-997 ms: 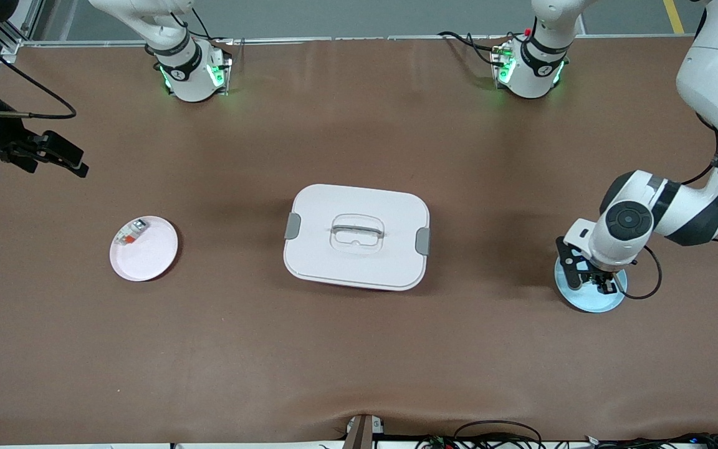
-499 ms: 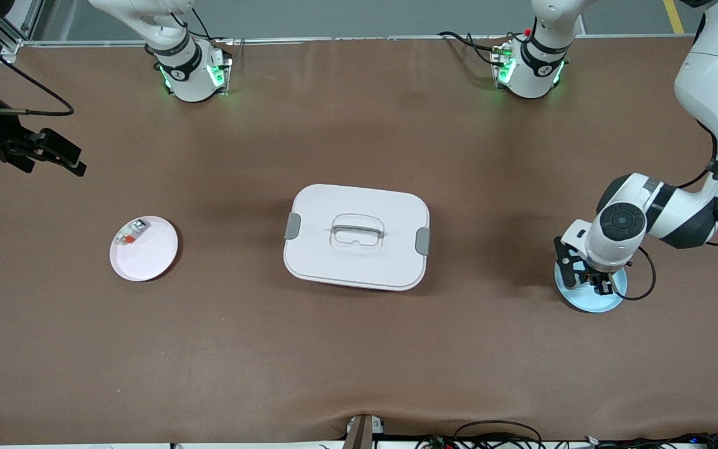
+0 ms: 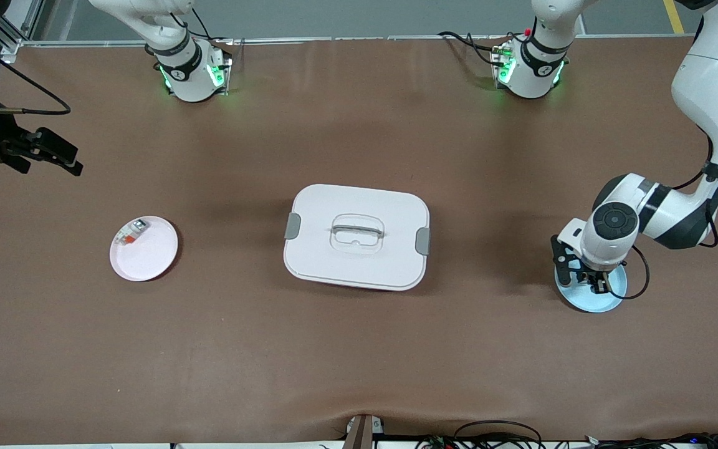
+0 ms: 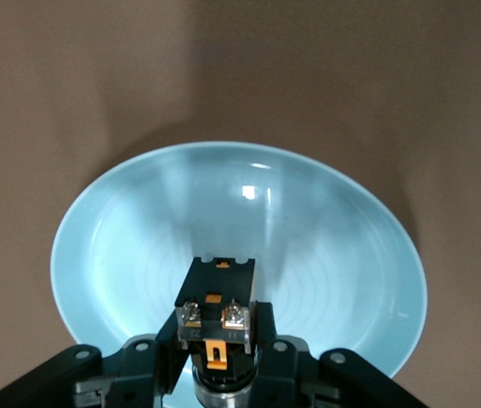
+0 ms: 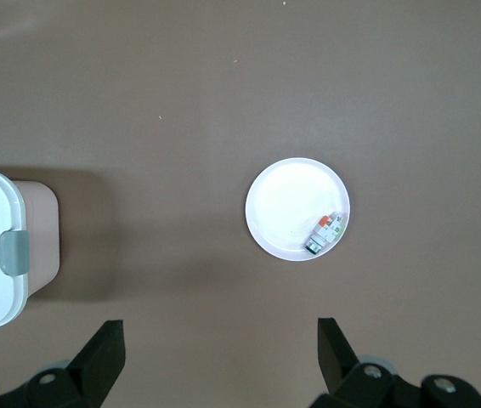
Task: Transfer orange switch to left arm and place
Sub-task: 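Lower the switch onto the light-blue plate and open the left gripper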
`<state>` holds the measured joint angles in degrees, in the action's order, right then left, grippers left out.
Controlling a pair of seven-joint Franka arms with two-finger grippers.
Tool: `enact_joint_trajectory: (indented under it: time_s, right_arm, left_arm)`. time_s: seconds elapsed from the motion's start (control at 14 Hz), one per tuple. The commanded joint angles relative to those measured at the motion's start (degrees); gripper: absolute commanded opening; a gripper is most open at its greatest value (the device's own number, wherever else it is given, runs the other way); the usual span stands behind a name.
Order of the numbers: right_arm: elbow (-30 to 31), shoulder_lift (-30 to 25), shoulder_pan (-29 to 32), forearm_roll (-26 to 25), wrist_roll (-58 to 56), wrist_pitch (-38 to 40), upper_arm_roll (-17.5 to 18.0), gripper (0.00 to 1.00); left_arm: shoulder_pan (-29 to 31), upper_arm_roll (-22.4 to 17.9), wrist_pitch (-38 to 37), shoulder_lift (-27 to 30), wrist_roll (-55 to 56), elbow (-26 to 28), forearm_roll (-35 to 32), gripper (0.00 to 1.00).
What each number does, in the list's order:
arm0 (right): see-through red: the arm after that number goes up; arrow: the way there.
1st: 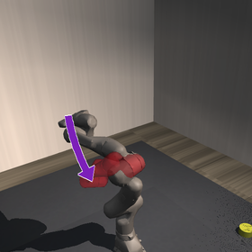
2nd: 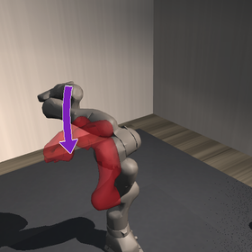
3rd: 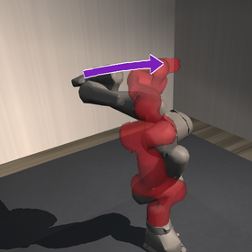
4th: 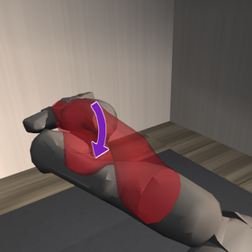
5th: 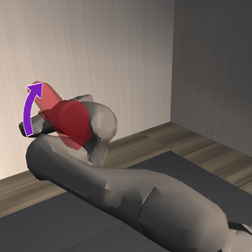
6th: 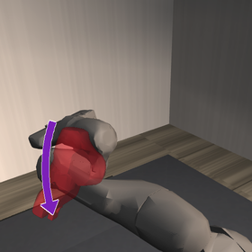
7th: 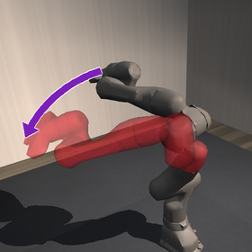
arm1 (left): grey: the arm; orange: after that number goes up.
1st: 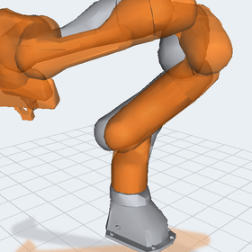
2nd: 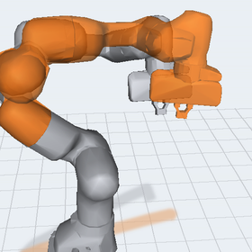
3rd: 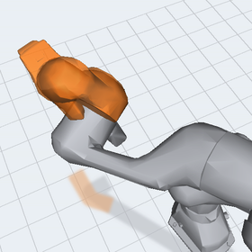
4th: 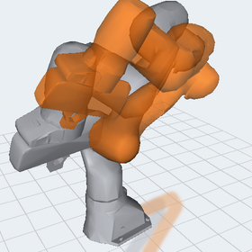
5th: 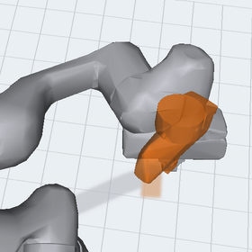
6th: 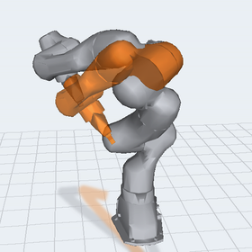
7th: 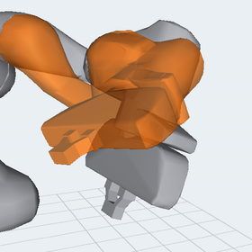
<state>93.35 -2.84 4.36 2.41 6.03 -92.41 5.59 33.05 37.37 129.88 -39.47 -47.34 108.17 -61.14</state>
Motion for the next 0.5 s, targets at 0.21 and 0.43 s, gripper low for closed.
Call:
enact_joint_trajectory:
  time_s: [0.21, 0.43]
  right_arm:
    - [-0.62, -0.32, 0.82, -0.92, -0.67, 0.83, 1.18, 1.00]
    - [-0.62, -0.23, 0.56, -1.01, -0.67, 0.74, 1.44, 1.00]
  left_arm:
    - [-0.09, 0.42, 0.37, -0.44, -0.12, -2.52, -1.00, 1.00]
    - [0.35, 1.04, 0.11, 2.01, -0.39, -4.64, 7.75, 1.00]
